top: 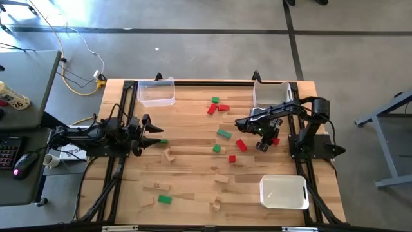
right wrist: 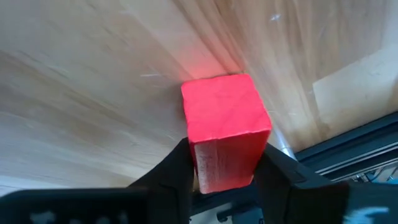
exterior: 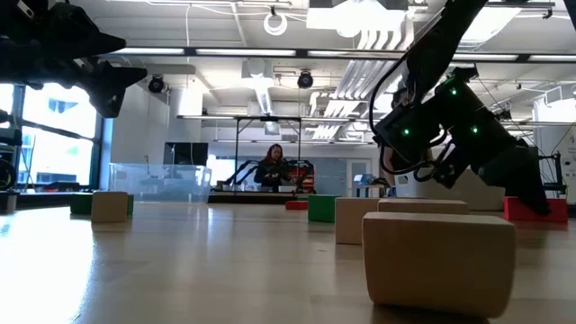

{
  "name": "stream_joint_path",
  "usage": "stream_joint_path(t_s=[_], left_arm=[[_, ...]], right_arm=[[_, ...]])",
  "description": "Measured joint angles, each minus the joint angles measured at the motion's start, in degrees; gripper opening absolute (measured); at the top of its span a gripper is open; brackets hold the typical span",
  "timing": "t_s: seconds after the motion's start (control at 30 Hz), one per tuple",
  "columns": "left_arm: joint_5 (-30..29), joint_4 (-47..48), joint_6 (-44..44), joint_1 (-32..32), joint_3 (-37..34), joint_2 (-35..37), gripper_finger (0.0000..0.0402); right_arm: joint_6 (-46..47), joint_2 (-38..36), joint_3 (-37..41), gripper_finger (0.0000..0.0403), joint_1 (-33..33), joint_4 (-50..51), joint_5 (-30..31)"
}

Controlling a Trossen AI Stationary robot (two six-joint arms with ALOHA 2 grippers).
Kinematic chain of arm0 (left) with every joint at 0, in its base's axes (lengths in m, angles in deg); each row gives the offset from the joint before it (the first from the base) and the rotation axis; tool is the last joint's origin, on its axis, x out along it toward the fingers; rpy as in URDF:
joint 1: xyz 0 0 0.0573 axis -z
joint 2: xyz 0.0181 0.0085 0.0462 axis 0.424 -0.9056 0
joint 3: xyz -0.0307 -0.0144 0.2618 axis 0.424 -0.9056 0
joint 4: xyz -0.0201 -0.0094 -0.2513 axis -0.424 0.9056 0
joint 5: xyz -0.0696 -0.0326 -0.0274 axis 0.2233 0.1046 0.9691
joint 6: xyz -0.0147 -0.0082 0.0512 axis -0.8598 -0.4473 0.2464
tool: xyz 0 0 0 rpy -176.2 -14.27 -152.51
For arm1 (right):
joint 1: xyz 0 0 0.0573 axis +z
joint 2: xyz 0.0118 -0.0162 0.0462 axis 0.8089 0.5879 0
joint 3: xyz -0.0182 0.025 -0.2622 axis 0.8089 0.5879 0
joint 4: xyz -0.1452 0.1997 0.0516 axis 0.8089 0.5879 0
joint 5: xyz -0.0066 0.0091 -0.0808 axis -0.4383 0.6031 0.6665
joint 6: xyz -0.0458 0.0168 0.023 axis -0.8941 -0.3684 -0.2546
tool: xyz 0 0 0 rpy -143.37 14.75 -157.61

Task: Sort & place blocks by color
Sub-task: Put the red block into the gray bin

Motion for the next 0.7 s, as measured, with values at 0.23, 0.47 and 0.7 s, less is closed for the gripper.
stream_joint_path(t_s=[0.23,0.47,0.7], left_arm=[[0.0,0.0,-3.7,0.0,0.0,0.0,0.0227],[0.0,0.0,-6.0,0.0,0.0,0.0,0.0227],[0.0,0.0,-6.0,0.0,0.0,0.0,0.0227]], right_arm=[[2.4,0.0,-0.6,0.0107,0.3,0.2,-1.1],[7.2,-1.5,-4.5,0.0107,2.9,-0.5,-2.8],[15.7,-4.4,-8.7,0.0107,5.1,-1.8,-2.8]])
